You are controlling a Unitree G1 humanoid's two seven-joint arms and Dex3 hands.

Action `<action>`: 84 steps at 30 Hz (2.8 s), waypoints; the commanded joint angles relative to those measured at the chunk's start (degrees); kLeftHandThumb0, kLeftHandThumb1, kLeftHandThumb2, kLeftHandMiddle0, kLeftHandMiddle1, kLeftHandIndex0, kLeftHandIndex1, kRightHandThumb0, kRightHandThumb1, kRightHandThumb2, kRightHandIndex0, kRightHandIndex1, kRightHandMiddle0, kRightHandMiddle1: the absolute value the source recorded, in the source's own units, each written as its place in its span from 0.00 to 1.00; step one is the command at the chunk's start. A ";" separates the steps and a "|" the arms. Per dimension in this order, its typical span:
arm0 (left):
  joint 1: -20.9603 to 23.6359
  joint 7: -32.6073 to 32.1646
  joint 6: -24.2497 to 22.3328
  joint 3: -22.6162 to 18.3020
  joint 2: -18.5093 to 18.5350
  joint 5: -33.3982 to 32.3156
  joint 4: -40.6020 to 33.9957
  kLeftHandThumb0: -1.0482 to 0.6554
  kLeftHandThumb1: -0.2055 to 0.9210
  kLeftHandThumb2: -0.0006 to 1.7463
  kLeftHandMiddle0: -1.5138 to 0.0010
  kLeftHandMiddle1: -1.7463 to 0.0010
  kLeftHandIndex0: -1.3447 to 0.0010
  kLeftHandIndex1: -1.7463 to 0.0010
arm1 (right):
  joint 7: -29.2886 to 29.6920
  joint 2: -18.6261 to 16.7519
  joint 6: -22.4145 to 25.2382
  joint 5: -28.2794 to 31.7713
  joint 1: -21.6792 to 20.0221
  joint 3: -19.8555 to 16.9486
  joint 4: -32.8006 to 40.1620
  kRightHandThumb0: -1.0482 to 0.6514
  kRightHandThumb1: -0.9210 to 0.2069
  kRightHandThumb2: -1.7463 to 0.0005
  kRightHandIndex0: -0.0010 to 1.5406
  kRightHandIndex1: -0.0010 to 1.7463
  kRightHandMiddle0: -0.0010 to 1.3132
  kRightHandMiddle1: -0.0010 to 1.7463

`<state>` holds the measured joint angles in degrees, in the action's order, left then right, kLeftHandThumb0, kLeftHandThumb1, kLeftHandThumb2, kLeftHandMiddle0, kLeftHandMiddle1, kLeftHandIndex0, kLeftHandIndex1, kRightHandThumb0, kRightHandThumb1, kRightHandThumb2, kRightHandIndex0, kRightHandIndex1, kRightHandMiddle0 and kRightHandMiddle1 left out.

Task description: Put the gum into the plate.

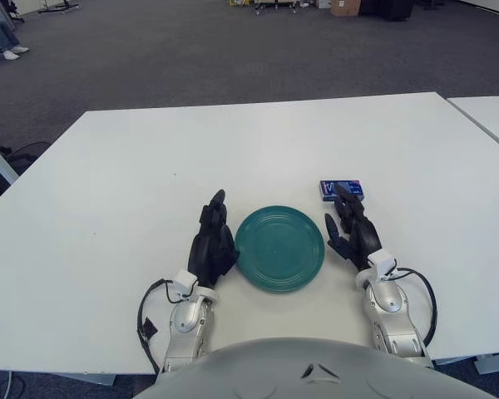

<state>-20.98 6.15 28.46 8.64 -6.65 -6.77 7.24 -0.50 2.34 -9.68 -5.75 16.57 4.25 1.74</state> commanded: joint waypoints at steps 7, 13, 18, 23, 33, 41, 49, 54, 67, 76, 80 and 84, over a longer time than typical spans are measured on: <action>-0.55 -0.96 -0.34 0.54 -2.48 -0.58 2.33 0.06 1.00 0.50 0.93 1.00 1.00 0.76 | 1.22 3.17 7.91 -8.15 -0.05 -1.04 16.50 0.19 0.00 0.62 0.08 0.01 0.00 0.22; -0.43 -1.00 -0.19 0.60 -2.54 -0.61 2.67 0.07 1.00 0.49 0.92 0.99 1.00 0.74 | 9.19 8.22 4.36 -26.40 -4.25 -2.17 20.25 0.13 0.00 0.68 0.13 0.02 0.00 0.32; -0.07 -1.13 0.40 0.68 -2.83 -0.52 3.36 0.08 1.00 0.49 0.91 0.99 1.00 0.72 | 13.62 11.41 2.62 -34.33 -7.58 -2.31 19.20 0.12 0.00 0.73 0.18 0.02 0.00 0.42; 0.28 -1.17 0.64 0.80 -2.98 -0.64 3.85 0.09 1.00 0.49 0.90 0.99 1.00 0.70 | 10.73 15.70 5.10 -41.11 -11.60 -2.52 20.84 0.13 0.00 0.79 0.22 0.03 0.00 0.47; 0.64 -0.97 1.15 1.04 -3.13 -0.92 4.19 0.11 1.00 0.50 0.90 0.99 1.00 0.71 | -4.99 24.24 10.71 -49.73 -18.51 -1.31 20.79 0.12 0.00 0.82 0.24 0.03 0.00 0.52; 0.34 -1.16 0.94 1.25 -3.32 -1.14 3.94 0.13 1.00 0.50 0.89 0.99 1.00 0.70 | -5.45 27.15 9.85 -54.26 -29.36 5.30 4.21 0.13 0.00 0.78 0.22 0.01 0.00 0.47; 0.15 -1.96 0.72 1.44 -3.19 -0.51 3.34 0.12 1.00 0.50 0.89 0.99 1.00 0.69 | -4.43 27.81 8.44 -52.96 -32.09 9.00 -4.18 0.11 0.00 0.70 0.17 0.00 0.00 0.38; 0.16 -2.62 -0.64 1.74 -2.98 -0.32 2.26 0.12 1.00 0.52 0.88 0.99 1.00 0.67 | -2.76 27.04 8.46 -52.28 -32.53 10.50 -8.13 0.08 0.00 0.63 0.15 0.00 0.00 0.33; -0.49 -3.98 -3.01 2.62 -3.27 -0.47 0.46 0.11 1.00 0.52 0.88 1.00 1.00 0.67 | -0.83 23.69 10.37 -50.35 -35.54 14.29 -18.71 0.04 0.00 0.55 0.12 0.00 0.00 0.27; -0.55 -6.64 -3.96 3.58 -3.31 1.61 -0.42 0.10 1.00 0.52 0.88 1.00 1.00 0.70 | -0.39 22.51 11.07 -49.34 -37.45 16.47 -23.13 0.02 0.00 0.52 0.11 0.00 0.00 0.25; -0.37 -7.37 -4.43 3.86 -2.91 2.06 -0.70 0.10 1.00 0.52 0.88 1.00 1.00 0.71 | -0.05 22.29 11.25 -48.87 -37.93 17.28 -24.32 0.02 0.00 0.51 0.11 0.00 0.00 0.25; -0.08 -7.58 -4.61 4.03 -2.57 2.20 -0.68 0.10 1.00 0.52 0.89 1.00 1.00 0.71 | -0.33 21.98 11.88 -48.13 -38.23 17.79 -25.35 0.01 0.00 0.49 0.11 0.00 0.00 0.25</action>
<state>-20.37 -0.86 25.57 11.50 -6.31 -5.05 5.75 -1.15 24.88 1.58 -54.74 -19.79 21.70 -22.53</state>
